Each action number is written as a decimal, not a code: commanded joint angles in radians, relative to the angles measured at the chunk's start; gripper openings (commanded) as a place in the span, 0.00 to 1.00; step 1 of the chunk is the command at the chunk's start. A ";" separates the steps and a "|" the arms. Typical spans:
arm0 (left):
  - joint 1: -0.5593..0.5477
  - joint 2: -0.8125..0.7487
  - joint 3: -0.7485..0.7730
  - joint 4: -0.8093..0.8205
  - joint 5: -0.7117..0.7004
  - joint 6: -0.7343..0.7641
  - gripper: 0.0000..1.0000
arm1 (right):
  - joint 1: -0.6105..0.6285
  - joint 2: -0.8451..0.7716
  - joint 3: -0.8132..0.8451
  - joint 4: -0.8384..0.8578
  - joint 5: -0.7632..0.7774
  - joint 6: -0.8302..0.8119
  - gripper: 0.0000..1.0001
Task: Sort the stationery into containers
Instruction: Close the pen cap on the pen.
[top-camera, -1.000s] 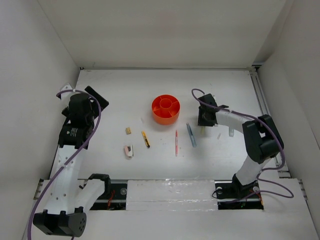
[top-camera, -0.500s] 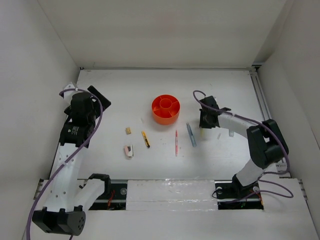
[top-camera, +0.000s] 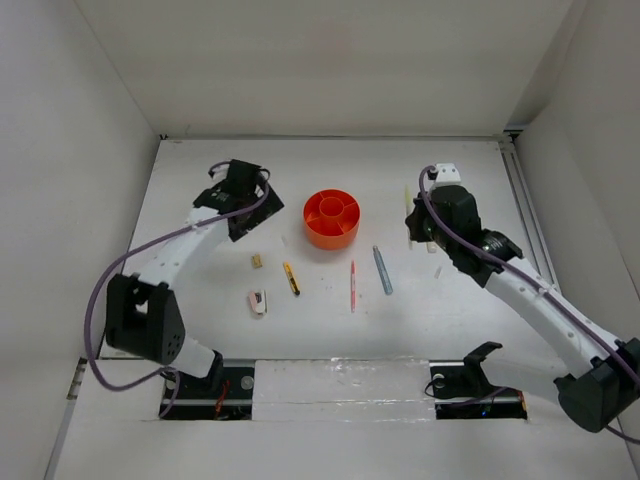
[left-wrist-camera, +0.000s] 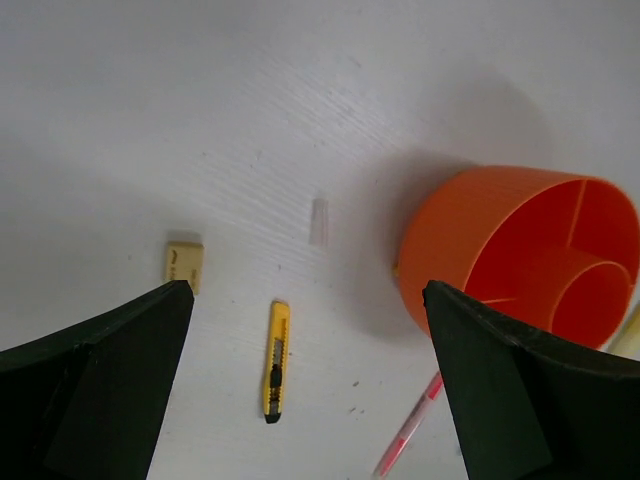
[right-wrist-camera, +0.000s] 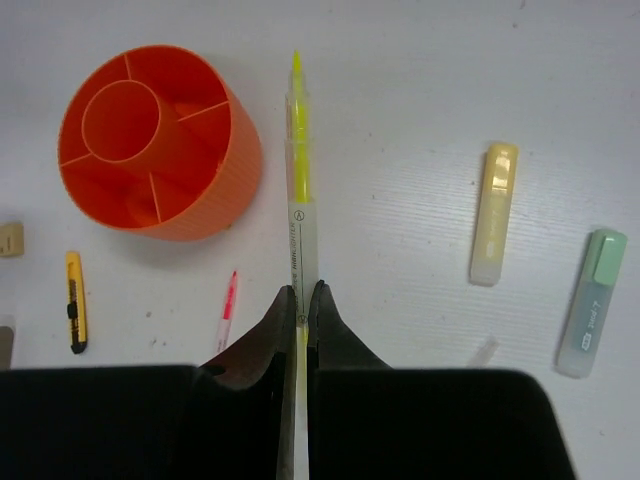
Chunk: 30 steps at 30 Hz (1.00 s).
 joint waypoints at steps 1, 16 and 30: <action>-0.035 0.080 0.049 -0.027 -0.066 -0.103 0.98 | 0.008 -0.059 0.037 -0.045 0.033 -0.038 0.00; -0.081 0.330 0.085 0.025 -0.018 -0.080 0.70 | 0.017 -0.196 -0.014 -0.042 -0.006 -0.080 0.00; -0.090 0.462 0.158 -0.002 -0.022 -0.060 0.52 | 0.017 -0.214 -0.023 -0.022 -0.035 -0.080 0.00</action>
